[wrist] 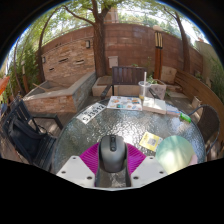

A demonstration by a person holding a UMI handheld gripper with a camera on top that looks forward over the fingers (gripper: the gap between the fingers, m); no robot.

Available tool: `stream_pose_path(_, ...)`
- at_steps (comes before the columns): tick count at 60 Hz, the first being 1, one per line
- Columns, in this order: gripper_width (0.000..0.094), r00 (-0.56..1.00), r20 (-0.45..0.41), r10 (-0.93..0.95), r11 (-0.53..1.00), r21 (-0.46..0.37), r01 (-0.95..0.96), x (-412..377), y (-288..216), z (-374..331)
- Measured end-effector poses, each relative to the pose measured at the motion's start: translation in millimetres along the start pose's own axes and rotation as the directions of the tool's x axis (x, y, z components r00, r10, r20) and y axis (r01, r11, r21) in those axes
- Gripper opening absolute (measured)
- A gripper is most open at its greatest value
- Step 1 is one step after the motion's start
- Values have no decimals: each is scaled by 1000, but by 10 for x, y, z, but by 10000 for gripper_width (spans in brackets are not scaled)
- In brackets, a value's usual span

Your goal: Arrange mouse

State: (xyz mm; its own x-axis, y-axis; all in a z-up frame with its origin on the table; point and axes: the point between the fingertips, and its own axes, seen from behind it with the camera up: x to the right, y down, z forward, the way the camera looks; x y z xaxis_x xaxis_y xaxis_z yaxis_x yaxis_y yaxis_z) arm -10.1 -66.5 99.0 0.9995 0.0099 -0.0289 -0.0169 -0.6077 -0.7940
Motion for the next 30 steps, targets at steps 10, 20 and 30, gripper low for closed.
stream_pose_path(10,348,1000,7,20,980,199,-21,690,-1070,-522)
stream_pose_path(20,349,994,-97,39,991,128,-26,1954,-750,-243)
stream_pose_path(30,353,992,-122,8,996,-85,-19,2648,446,299)
